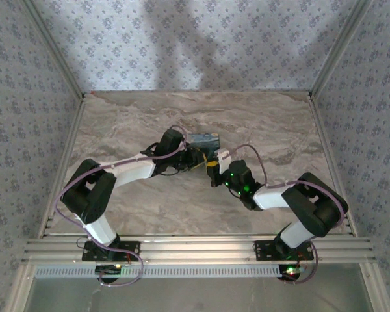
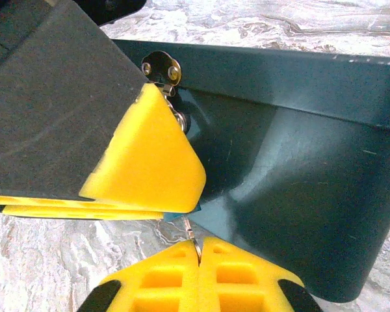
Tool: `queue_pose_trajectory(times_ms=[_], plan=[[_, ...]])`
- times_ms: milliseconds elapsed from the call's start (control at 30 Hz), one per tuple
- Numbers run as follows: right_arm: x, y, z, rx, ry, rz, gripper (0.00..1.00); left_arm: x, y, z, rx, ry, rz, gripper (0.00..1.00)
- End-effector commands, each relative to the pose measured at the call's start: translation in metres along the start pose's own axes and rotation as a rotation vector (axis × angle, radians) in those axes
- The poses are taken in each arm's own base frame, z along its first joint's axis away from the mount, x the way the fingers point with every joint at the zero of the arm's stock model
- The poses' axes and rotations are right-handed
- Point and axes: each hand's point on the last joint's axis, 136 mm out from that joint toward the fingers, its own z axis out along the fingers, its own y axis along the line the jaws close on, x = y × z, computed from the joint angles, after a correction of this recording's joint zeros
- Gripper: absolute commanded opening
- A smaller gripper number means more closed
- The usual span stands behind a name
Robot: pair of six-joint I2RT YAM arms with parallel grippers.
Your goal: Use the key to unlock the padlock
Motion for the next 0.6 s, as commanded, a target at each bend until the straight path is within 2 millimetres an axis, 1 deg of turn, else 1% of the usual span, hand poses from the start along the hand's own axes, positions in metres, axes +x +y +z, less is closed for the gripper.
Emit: queue_pose_trajectory(times_ms=[0, 200, 367, 467, 567], plan=[[-0.093, 0.014, -0.005, -0.034, -0.293, -0.025, 0.00, 0.040, -0.002, 0.006, 0.009, 0.152, -0.019, 0.12], [-0.066, 0.005, -0.005, 0.000, -0.237, -0.070, 0.00, 0.038, -0.008, 0.001, -0.005, 0.159, -0.032, 0.12], [-0.055, 0.006, 0.000, -0.005, -0.220, -0.083, 0.00, 0.038, -0.009, 0.002, -0.008, 0.164, -0.045, 0.12], [-0.055, 0.006, 0.001, -0.004, -0.237, -0.067, 0.00, 0.040, -0.007, 0.004, -0.011, 0.168, -0.056, 0.12], [-0.065, 0.006, -0.002, -0.018, -0.279, -0.030, 0.00, 0.040, -0.002, 0.006, -0.017, 0.165, -0.070, 0.12]])
